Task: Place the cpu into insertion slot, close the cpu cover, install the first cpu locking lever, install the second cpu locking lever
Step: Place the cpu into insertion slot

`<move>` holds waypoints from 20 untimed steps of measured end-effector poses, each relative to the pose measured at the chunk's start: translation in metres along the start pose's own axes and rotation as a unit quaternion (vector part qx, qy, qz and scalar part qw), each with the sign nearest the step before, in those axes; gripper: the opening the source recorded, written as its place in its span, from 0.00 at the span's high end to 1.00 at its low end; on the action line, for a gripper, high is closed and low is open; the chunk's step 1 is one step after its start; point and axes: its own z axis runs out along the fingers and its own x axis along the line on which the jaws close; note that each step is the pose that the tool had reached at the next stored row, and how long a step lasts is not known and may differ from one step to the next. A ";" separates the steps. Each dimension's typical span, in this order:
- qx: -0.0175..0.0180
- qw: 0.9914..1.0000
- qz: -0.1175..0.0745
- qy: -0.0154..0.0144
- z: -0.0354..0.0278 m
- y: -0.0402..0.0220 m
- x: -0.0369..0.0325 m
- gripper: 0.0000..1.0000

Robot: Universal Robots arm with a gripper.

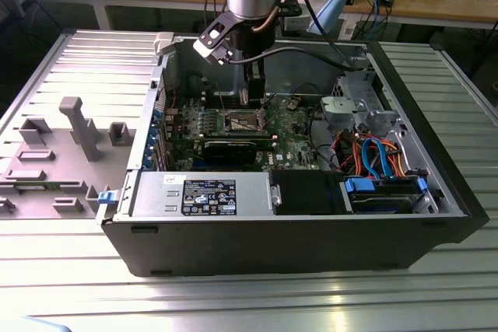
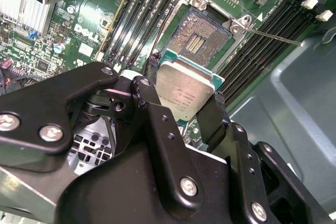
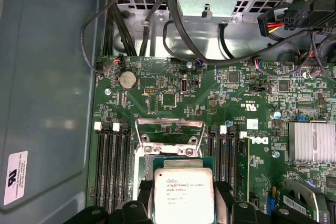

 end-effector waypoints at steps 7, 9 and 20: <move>0.000 1.000 0.000 0.000 0.0018 -0.0008 0.0001 0.45; 0.000 1.000 0.000 0.000 0.0025 -0.0013 0.0001 0.45; 0.000 1.000 0.000 0.000 0.0072 -0.0044 0.0002 0.45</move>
